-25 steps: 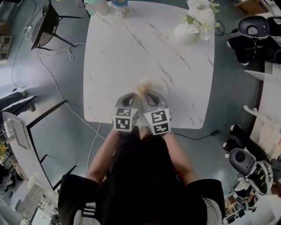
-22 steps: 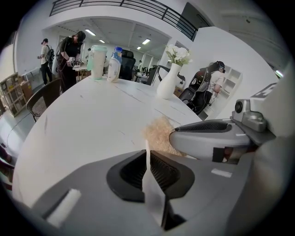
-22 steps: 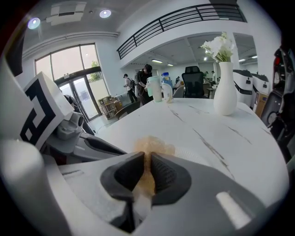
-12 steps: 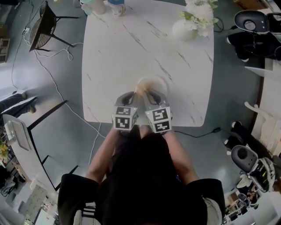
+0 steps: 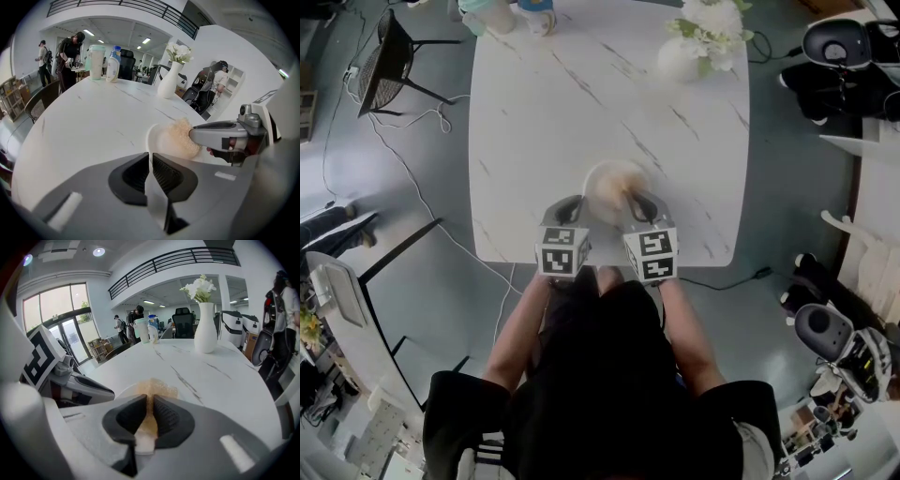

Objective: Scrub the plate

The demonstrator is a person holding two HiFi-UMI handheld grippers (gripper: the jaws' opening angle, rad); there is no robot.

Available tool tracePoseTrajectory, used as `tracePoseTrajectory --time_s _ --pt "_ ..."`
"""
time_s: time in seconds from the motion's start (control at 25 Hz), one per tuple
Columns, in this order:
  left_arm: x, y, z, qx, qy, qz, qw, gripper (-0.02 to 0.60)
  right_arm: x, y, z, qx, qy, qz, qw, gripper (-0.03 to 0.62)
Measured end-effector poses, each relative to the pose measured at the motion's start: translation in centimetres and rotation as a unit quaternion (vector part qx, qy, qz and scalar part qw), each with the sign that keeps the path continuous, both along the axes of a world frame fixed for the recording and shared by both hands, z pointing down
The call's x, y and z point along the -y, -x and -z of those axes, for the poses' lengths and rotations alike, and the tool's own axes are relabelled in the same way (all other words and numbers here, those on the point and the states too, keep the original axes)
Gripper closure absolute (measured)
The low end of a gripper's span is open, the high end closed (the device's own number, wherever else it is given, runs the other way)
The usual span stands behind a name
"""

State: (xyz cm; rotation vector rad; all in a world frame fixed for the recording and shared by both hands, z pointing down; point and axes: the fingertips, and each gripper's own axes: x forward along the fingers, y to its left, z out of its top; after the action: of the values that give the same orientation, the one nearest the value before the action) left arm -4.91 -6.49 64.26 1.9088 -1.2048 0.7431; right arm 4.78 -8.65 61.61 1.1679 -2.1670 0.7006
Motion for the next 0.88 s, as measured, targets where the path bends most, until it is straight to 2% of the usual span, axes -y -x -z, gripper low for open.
tracePoseTrajectory --time_s 0.32,0.88 --pt "0.2 -0.3 0.1 0.002 -0.001 0.0 1.0 0.551 0.2 -1.8 0.2 -0.002 -0.001 -0.018 1.0 0.546" --pt "0.0 -0.7 0.3 0.005 -0.006 -0.001 1.0 0.551 0.2 -1.8 1.5 0.01 -0.011 -0.015 1.0 0.546"
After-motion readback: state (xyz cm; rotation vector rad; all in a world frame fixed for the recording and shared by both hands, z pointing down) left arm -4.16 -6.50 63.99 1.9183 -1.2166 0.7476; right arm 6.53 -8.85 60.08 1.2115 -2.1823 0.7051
